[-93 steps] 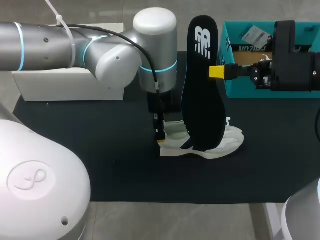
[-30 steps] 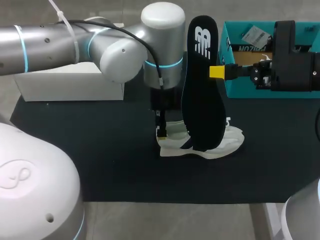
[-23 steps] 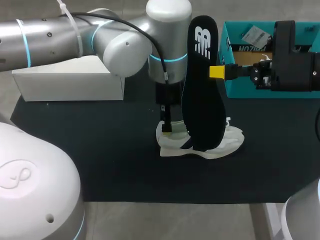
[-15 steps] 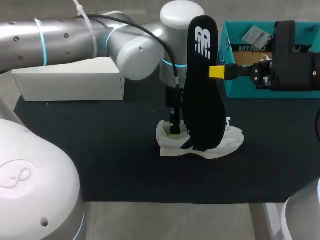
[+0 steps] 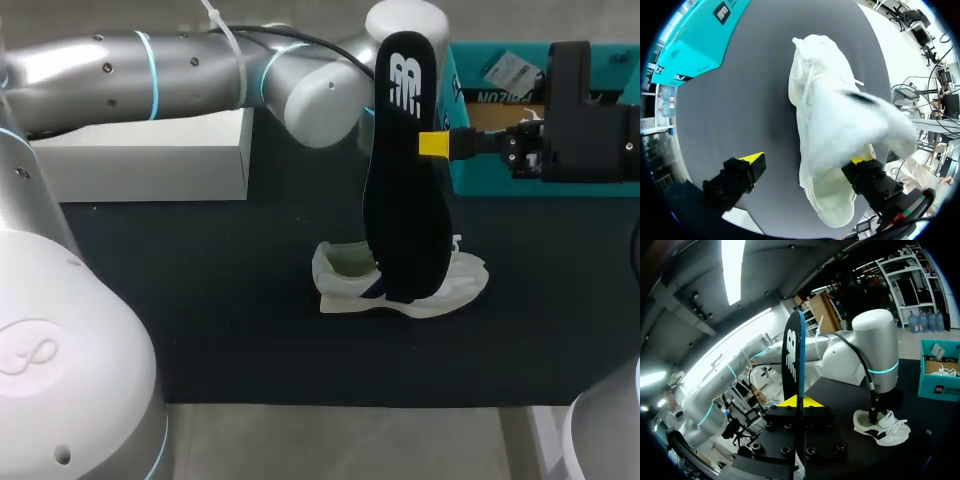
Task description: Take the shoe out of the shoebox, open the shoe tongue, remove and reinsert the insole, then place the shoe into the shoebox
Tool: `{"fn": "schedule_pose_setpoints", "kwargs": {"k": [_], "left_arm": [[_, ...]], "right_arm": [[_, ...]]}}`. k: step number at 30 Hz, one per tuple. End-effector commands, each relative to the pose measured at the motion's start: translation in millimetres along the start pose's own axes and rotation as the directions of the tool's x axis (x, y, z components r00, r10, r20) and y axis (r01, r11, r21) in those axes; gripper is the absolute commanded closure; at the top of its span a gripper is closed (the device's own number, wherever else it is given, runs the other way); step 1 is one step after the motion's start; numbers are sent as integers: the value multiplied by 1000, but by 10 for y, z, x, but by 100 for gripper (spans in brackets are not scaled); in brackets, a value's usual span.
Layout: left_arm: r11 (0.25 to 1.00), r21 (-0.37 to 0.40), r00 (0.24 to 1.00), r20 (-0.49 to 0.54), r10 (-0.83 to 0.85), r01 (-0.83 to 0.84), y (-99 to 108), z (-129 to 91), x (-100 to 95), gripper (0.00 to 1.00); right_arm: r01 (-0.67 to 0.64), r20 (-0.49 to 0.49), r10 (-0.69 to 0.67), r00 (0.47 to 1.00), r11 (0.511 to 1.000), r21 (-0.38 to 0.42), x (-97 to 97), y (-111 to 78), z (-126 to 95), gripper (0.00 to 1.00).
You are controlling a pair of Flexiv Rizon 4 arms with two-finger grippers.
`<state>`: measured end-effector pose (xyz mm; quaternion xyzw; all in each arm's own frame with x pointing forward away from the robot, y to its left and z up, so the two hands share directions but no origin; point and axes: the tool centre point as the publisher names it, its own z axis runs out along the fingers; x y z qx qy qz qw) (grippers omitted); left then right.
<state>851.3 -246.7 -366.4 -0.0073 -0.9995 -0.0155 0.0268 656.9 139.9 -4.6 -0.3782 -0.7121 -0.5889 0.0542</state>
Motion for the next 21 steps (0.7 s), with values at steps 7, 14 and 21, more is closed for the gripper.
{"fn": "schedule_pose_setpoints", "kwargs": {"k": [7,14,21], "left_arm": [[1000,16,1000,-21,-2,3,6,240,-122,96],[999,16,999,-27,30,-30,55,243,-50,100],[999,16,999,-27,30,-30,55,243,-50,100]], "right_arm": [[-1,1,1,1000,1000,-2,-4,0,44,100],[-1,1,1,1000,1000,-2,-4,0,44,100],[-1,1,1,1000,1000,-2,-4,0,44,100]]}}
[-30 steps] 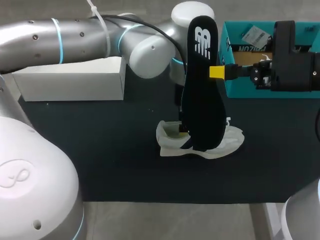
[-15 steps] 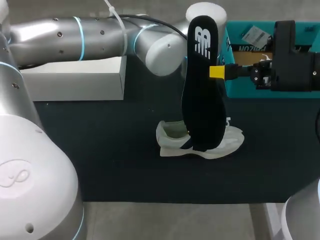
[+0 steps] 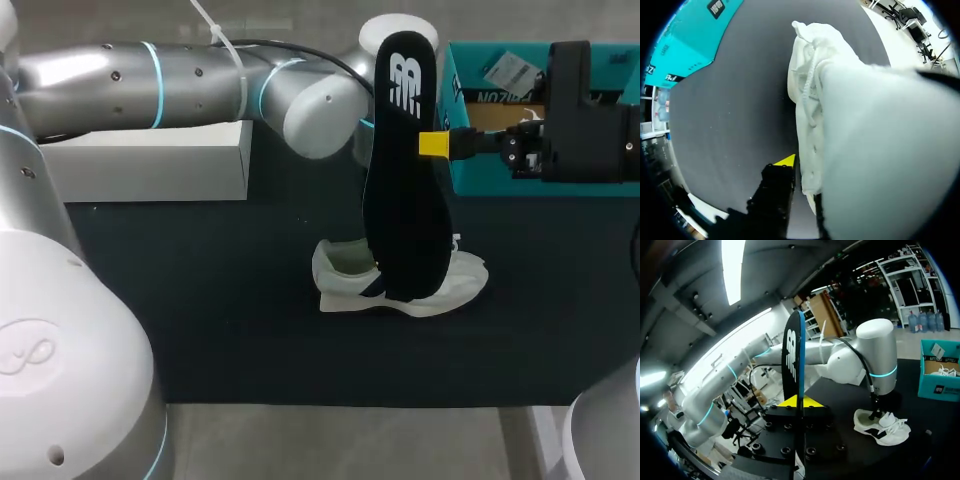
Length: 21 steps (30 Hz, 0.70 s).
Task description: Take the shoe out of the shoebox, open the shoe tongue, remove and reinsert the insole, then place the shoe into the shoebox
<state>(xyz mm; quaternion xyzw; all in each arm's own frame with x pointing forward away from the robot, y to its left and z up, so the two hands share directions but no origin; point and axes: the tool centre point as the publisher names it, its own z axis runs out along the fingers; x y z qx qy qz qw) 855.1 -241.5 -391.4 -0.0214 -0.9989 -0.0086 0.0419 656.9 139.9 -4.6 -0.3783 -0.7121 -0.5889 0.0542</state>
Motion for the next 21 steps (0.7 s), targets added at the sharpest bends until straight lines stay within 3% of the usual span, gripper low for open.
{"fn": "schedule_pose_setpoints", "kwargs": {"k": [1,12,16,21], "left_arm": [[1000,2,1000,2,1,-1,11,-6,1,100],[1000,2,1000,2,1,-1,11,-6,1,100],[1000,22,1000,4,-15,15,247,-47,109,100],[968,65,969,-35,243,-241,414,-103,129,100]], "right_arm": [[-1,1,1,1000,1000,-2,-4,0,44,100],[-1,1,1,1000,1000,-2,-4,0,44,100],[-1,1,1,1000,1000,-2,-4,0,44,100],[-1,1,1,1000,1000,-2,-4,0,44,100]]}}
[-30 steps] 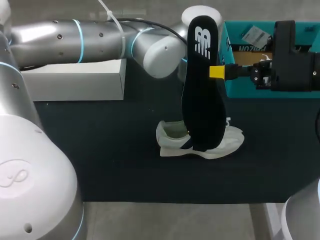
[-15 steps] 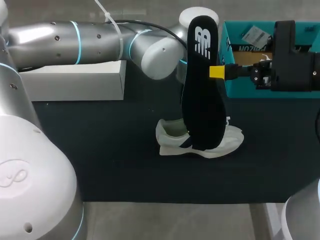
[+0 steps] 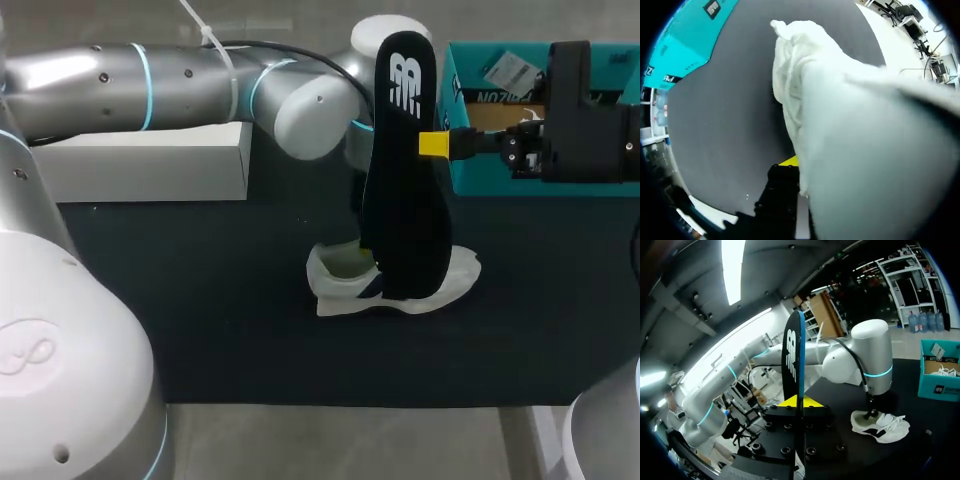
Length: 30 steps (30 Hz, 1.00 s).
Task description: Take the shoe out of the shoebox, open the shoe tongue, remove and reinsert the insole, then place the shoe into the shoebox
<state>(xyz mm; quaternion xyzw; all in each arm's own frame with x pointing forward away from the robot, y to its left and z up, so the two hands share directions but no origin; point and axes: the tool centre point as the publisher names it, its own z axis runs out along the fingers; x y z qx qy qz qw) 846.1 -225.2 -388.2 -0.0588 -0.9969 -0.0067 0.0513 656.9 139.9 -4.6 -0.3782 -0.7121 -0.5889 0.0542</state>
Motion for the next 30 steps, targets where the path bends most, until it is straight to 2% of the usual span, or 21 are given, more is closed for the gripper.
{"fn": "schedule_pose_setpoints", "kwargs": {"k": [1,3,6,7,9,10,12,13,14,19,21,22,30], "left_arm": [[974,46,975,-8,220,-220,271,-93,56,100],[930,45,930,-28,366,-365,311,-118,73,100],[862,-20,861,-65,504,-506,387,-143,41,100],[826,-46,826,-74,559,-562,406,-152,21,100],[769,-34,768,-94,633,-638,478,-192,-50,100],[718,-59,720,-93,687,-693,494,-206,-82,100],[663,-72,667,-94,739,-745,511,-228,-125,100],[598,-78,603,-83,794,-798,508,-239,-153,100],[574,-80,579,-70,812,-815,520,-257,-184,100],[410,-62,412,-29,911,-910,531,-350,-324,100],[439,-23,439,-18,898,-898,522,-410,-394,100],[505,-2,505,4,863,-863,505,-440,-431,100],[505,-2,505,4,863,-863,505,-440,-431,100]], "right_arm": [[-1,1,1,1000,1000,-2,-4,0,44,100],[-1,1,1,1000,1000,-2,-4,0,44,100],[-1,1,1,1000,1000,-2,-4,0,44,100],[-1,1,1,1000,1000,-2,-4,0,44,100],[-1,1,1,1000,1000,-2,-4,0,44,100],[-1,1,1,1000,1000,-2,-4,0,44,100],[-1,1,1,1000,1000,-2,-4,0,44,100],[-1,1,1,1000,1000,-2,-4,0,44,100],[-1,1,1,1000,1000,-2,-4,0,44,100],[-1,1,1,1000,1000,-2,-4,0,44,100],[-1,1,1,1000,1000,-2,-4,0,44,100],[-1,1,1,1000,1000,-2,-4,0,44,100],[-1,1,1,1000,1000,-2,-4,0,44,100]]}}
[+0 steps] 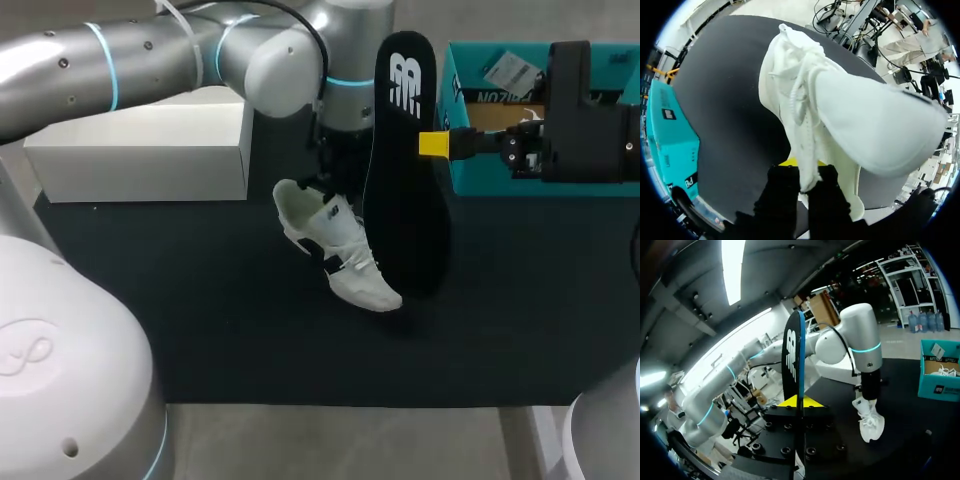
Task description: Take the shoe out of the shoebox, open the shoe tongue, remove and reinsert the insole, then place the shoe into the shoebox
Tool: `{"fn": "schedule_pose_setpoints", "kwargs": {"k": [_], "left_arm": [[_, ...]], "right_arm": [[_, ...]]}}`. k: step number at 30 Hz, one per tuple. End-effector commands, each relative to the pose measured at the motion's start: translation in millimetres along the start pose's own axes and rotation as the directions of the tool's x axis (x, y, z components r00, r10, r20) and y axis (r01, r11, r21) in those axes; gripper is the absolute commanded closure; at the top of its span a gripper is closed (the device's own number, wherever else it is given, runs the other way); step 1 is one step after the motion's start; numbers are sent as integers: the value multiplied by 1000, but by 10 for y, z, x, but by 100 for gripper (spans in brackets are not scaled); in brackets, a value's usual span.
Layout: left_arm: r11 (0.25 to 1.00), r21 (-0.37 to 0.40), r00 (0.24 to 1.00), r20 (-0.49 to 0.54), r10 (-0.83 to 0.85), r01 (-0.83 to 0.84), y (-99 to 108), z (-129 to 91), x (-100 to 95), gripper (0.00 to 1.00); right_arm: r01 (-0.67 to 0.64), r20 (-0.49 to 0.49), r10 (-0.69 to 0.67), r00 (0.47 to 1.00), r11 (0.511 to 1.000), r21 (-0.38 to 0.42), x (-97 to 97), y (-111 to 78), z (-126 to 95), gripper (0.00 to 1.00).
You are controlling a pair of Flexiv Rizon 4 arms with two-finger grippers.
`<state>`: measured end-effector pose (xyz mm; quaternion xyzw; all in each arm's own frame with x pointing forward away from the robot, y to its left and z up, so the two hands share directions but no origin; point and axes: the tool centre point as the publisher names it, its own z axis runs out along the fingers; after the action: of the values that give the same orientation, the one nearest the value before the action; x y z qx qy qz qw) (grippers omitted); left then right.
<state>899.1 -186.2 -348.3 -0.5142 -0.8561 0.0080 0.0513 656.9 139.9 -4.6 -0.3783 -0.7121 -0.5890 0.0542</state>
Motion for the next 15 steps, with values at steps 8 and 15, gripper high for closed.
{"fn": "schedule_pose_setpoints", "kwargs": {"k": [8,15], "left_arm": [[964,65,966,8,257,-257,38,12,14,100],[877,-39,872,-137,470,-479,-21,-48,-117,100]], "right_arm": [[-1,1,1,1000,1000,-1,-4,0,44,100],[-1,1,1,1000,1000,-1,-4,0,44,100]]}}
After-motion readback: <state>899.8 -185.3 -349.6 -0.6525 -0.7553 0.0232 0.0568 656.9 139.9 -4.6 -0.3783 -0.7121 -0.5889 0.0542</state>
